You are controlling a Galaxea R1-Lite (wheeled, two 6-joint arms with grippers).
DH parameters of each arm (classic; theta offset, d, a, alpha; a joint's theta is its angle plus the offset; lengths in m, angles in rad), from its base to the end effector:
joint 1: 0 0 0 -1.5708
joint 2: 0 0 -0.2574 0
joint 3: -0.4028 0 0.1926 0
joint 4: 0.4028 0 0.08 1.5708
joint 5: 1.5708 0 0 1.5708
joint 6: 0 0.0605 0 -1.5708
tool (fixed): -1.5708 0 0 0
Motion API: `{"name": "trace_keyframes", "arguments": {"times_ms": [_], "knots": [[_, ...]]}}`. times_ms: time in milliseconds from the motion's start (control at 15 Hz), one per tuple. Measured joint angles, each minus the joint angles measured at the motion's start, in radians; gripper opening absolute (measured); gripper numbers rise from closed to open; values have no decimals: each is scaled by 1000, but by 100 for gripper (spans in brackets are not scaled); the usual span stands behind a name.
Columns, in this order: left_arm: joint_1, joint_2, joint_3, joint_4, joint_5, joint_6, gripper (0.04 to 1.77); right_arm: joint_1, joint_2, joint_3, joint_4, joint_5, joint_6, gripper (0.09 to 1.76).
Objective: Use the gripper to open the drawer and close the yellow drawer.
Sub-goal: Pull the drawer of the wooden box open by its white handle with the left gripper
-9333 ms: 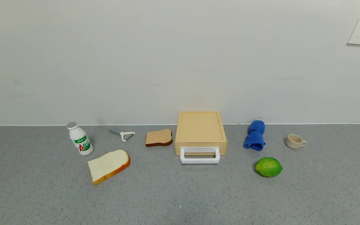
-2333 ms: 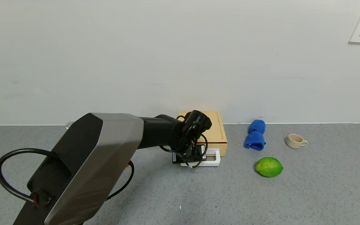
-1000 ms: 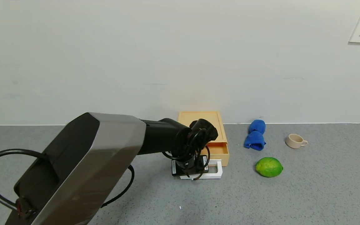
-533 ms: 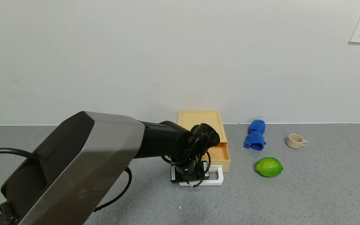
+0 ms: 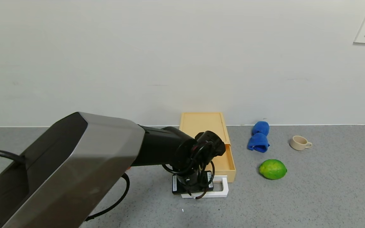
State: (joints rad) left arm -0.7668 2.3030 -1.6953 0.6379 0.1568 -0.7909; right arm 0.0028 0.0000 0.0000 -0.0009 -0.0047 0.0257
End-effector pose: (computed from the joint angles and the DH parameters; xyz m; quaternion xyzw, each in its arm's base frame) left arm 0.2984 -0.2744 0.0198 -0.0586 0.5759 -0.0239 0.8151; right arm 0.0603 -0.0001 0.0756 0.0129 -0.0005 -0.0009 0.9999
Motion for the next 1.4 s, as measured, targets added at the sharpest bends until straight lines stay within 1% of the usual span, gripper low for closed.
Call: {"name": "trace_keyframes", "arguments": {"times_ms": [200,600,1067,1267,1400], "knots": [[-5,-16,24,2,-13,-28,11,0,0,0,0,0,0,171],[-28,-40,75,-7,-11,-43,11,0,0,0,0,0,0,171],[-34,-94,79,0,-12,-39,11,0,0,0,0,0,0,171],[-39,-158,81,2,-8,-17,11,0,0,0,0,0,0,171],[-38,-213,96,7,-8,50,11,0,0,0,0,0,0,171]]}}
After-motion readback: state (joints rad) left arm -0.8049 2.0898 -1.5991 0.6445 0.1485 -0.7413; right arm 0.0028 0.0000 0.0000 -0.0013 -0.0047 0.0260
